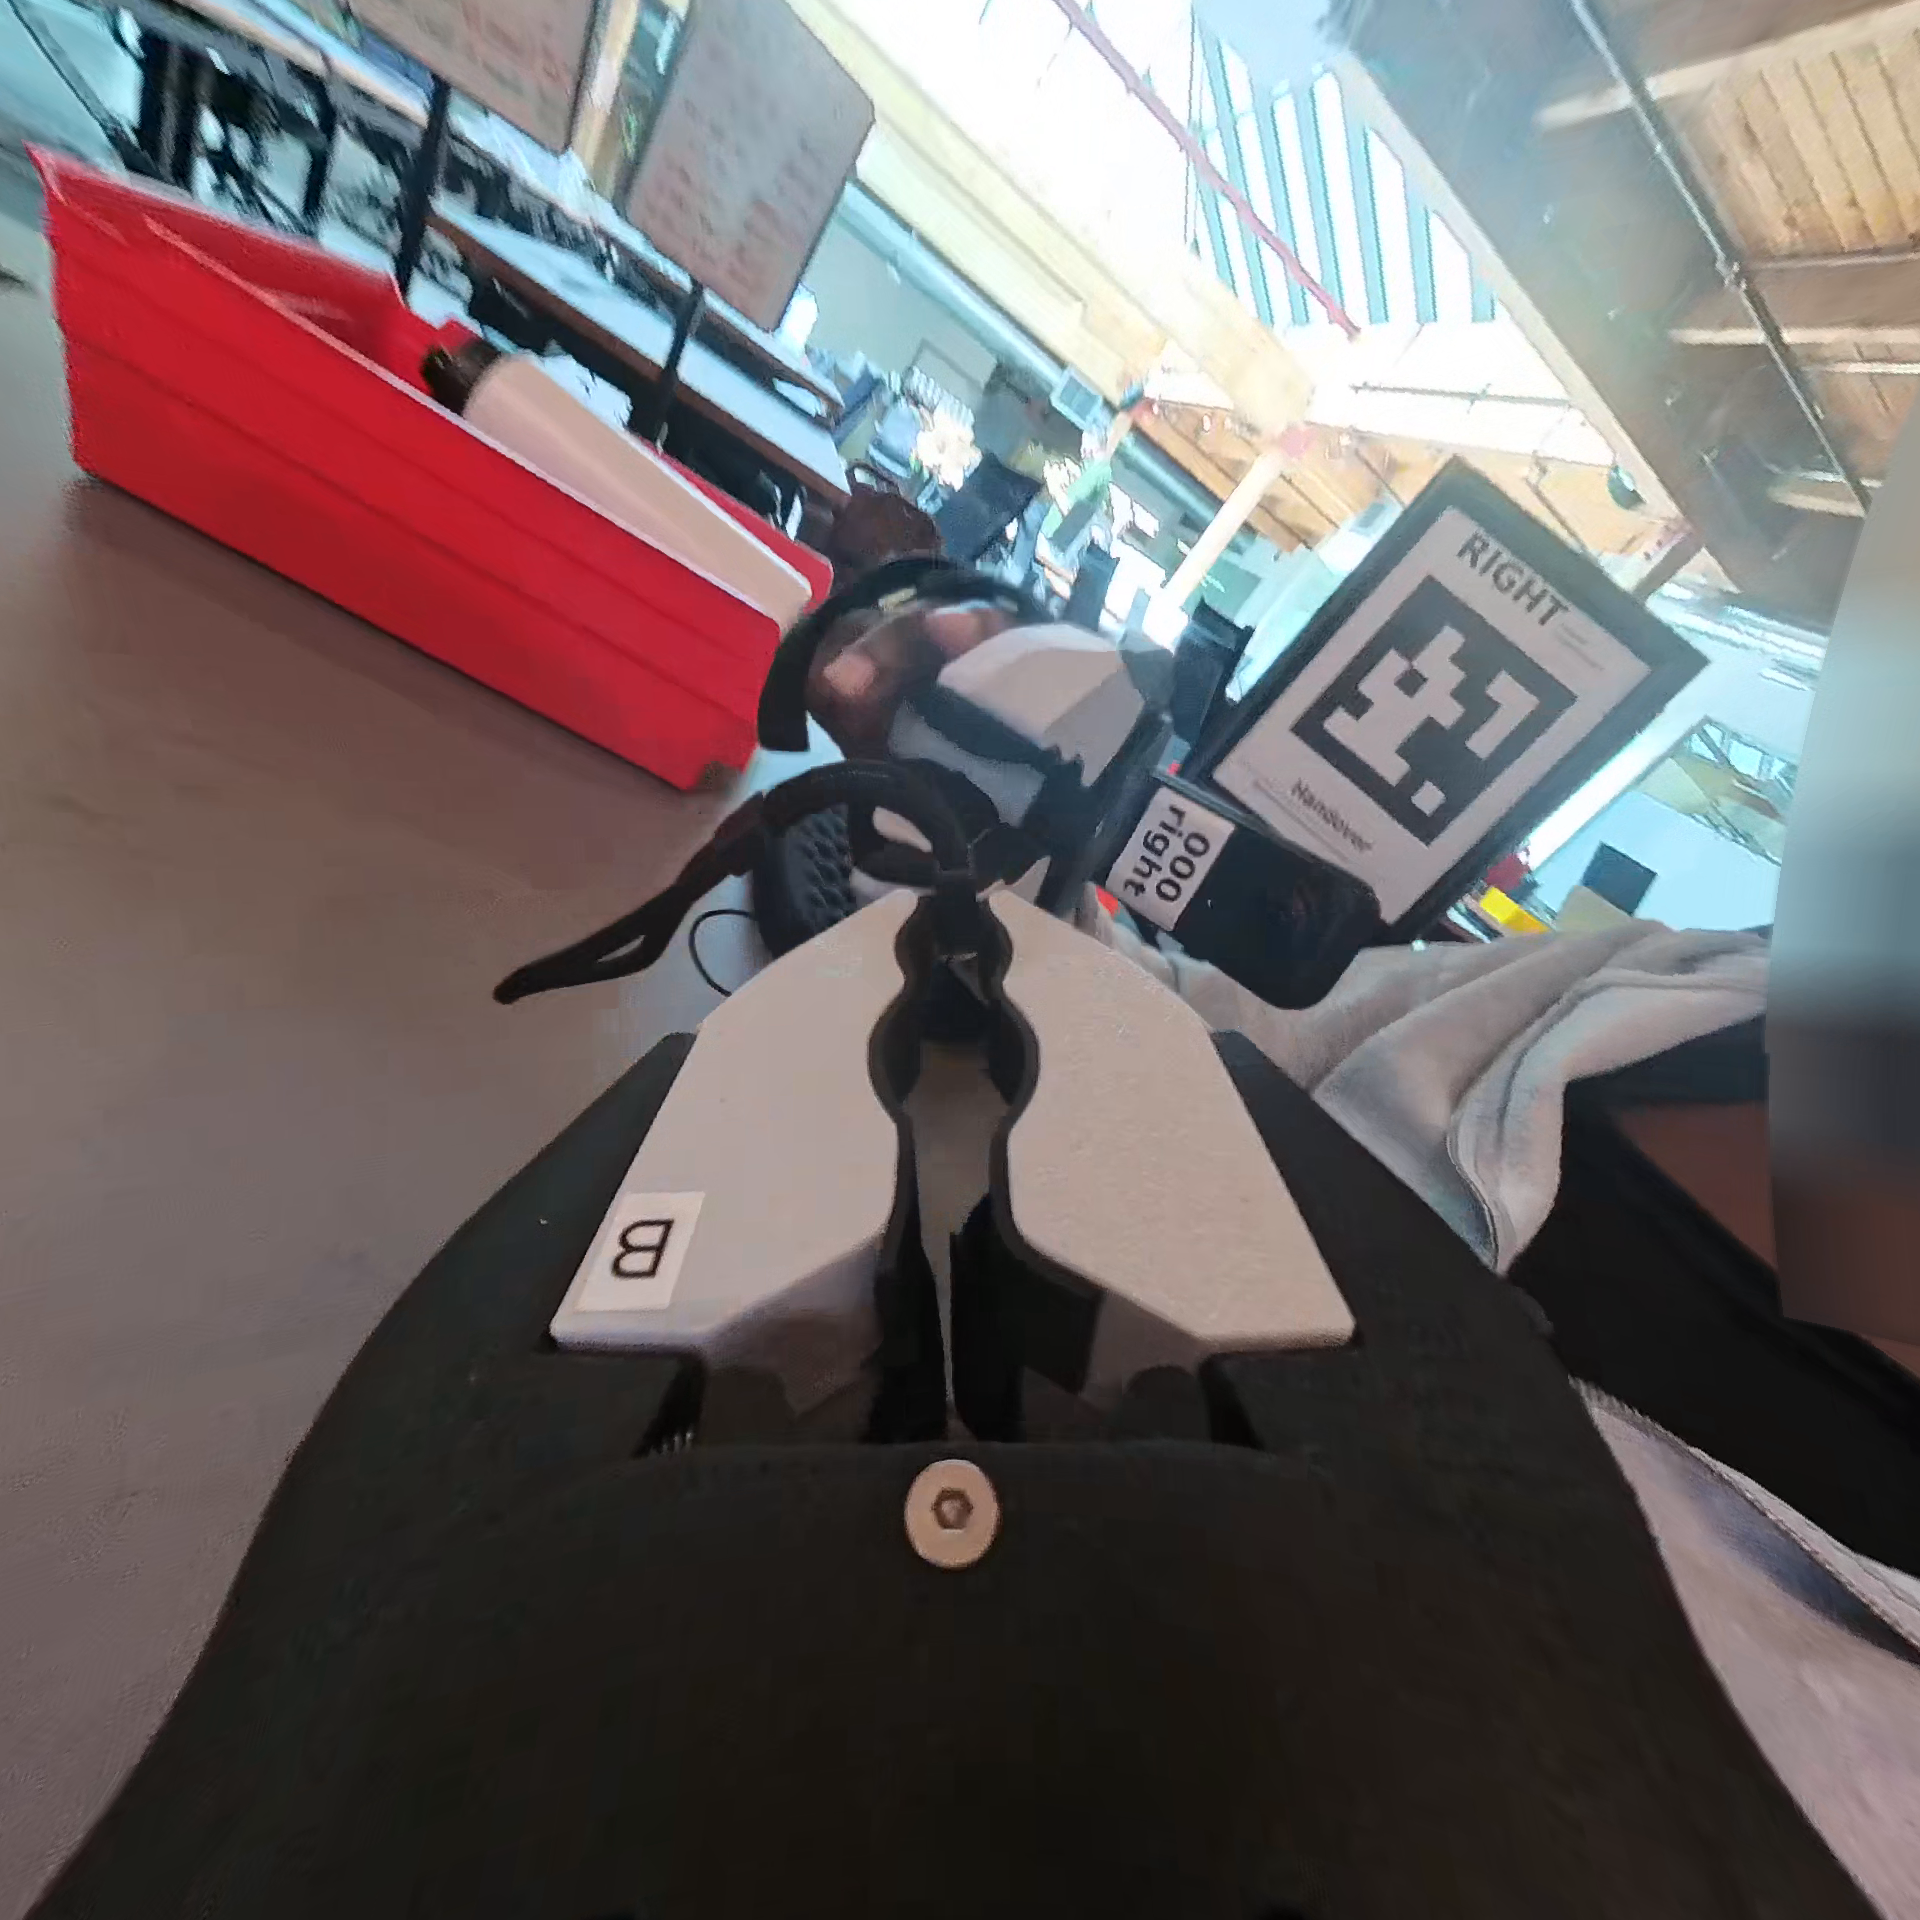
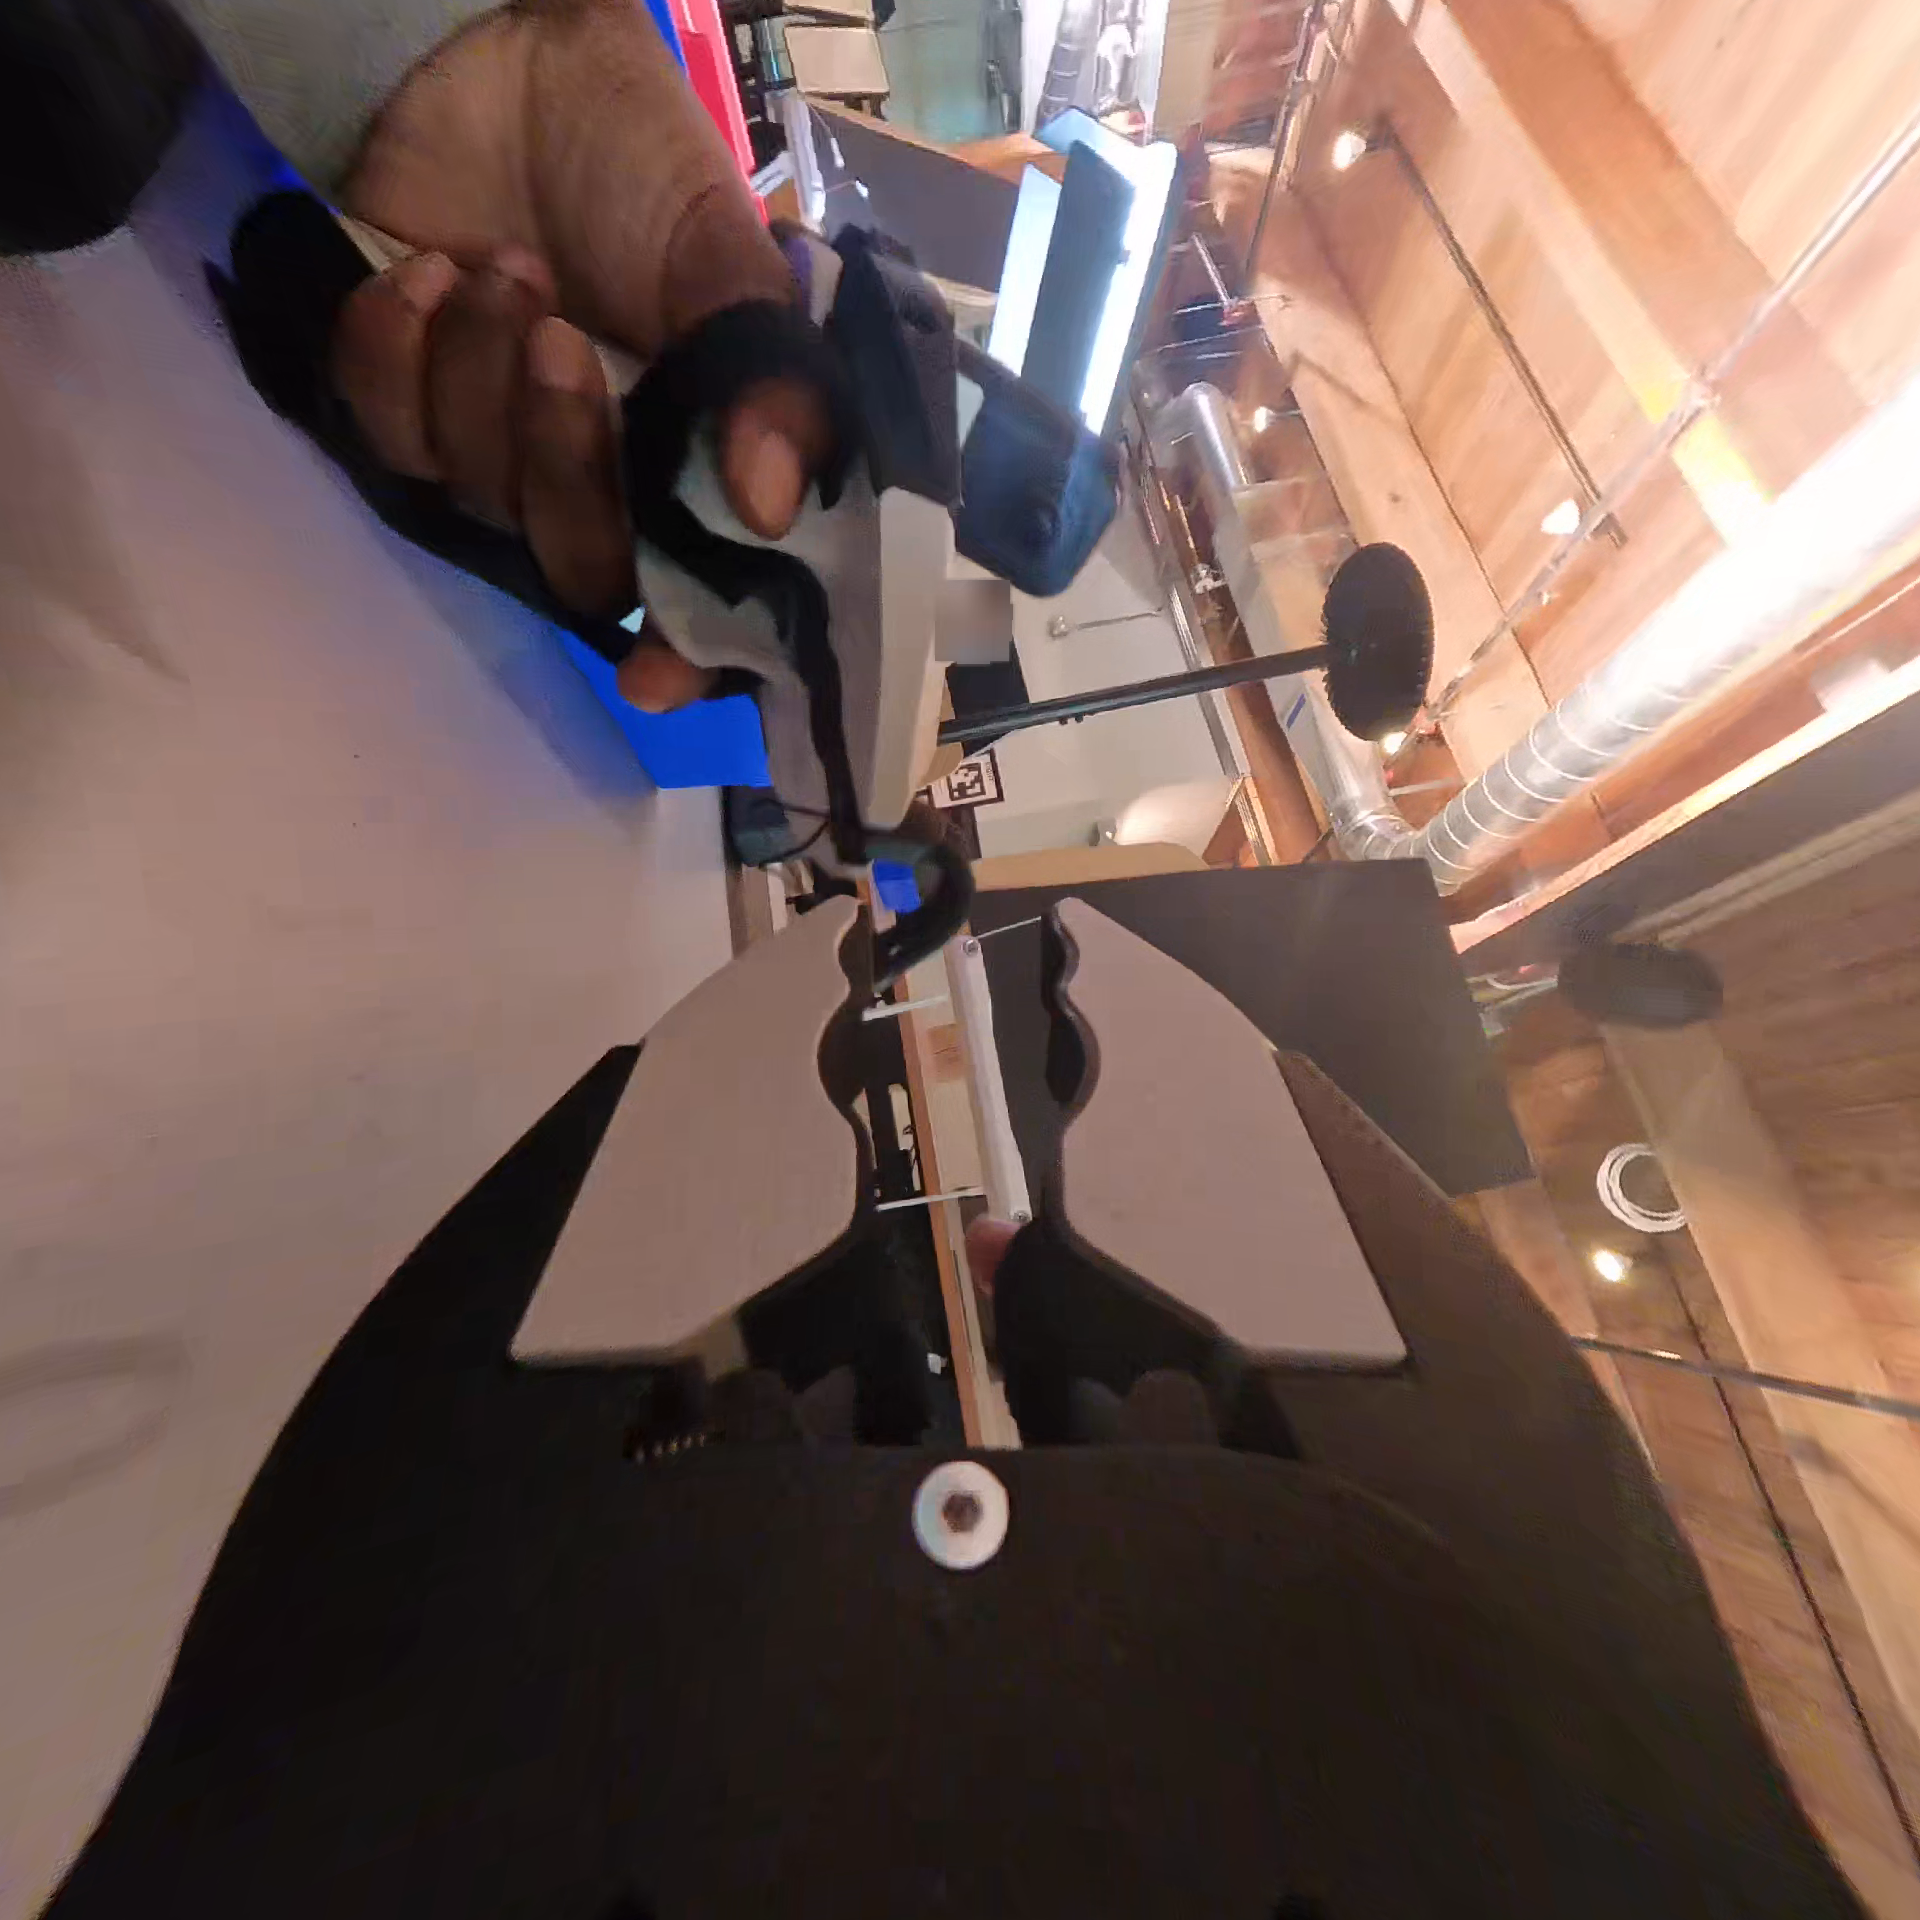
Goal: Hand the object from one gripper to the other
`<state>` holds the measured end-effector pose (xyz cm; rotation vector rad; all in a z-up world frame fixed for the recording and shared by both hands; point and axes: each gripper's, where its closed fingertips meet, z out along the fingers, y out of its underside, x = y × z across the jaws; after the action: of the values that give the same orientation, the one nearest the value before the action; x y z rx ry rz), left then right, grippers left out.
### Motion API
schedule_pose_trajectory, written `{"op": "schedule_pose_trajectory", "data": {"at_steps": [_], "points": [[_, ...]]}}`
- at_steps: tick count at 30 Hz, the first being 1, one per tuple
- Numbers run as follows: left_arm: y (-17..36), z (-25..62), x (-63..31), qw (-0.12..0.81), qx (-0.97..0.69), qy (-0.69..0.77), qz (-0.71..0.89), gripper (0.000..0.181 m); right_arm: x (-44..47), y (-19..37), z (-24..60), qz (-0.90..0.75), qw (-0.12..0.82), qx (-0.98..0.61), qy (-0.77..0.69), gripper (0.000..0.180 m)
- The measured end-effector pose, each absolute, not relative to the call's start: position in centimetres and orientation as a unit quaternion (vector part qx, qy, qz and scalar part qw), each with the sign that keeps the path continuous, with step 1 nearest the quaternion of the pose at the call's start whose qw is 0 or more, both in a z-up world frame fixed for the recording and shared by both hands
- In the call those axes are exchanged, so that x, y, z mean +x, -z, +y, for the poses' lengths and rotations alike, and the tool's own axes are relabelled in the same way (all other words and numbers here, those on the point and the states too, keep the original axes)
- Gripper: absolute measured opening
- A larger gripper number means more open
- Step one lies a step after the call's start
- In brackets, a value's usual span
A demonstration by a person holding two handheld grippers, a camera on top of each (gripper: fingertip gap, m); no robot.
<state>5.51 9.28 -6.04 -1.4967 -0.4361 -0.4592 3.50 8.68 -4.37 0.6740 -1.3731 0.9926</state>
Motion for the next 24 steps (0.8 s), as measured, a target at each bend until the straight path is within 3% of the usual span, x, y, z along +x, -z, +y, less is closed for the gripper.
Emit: {"op": "schedule_pose_trajectory", "data": {"at_steps": [3,7,10,17,24], "points": [[6.8,9.7,6.4,0.664,-0.690,0.223,-0.183,0.007,3.9,4.7,8.2,-0.586,0.622,0.310,-0.417,0.029],[6.9,9.9,7.0,0.657,-0.693,0.239,-0.173,0.007,4.1,5.4,8.0,-0.592,0.612,0.329,-0.409,0.006],[6.4,9.8,6.5,0.676,-0.685,0.216,-0.167,0.018,3.5,5.6,8.0,-0.614,0.596,0.307,-0.417,0.004],[2.2,7.0,2.5,0.789,-0.580,0.032,-0.201,0.040,-0.5,1.1,12.1,-0.636,0.510,0.069,-0.575,0.004],[2.7,6.0,0.6,0.785,-0.567,-0.021,-0.247,0.046,-6.1,-3.6,25.0,-0.545,0.504,-0.207,-0.637,0.004]]}}
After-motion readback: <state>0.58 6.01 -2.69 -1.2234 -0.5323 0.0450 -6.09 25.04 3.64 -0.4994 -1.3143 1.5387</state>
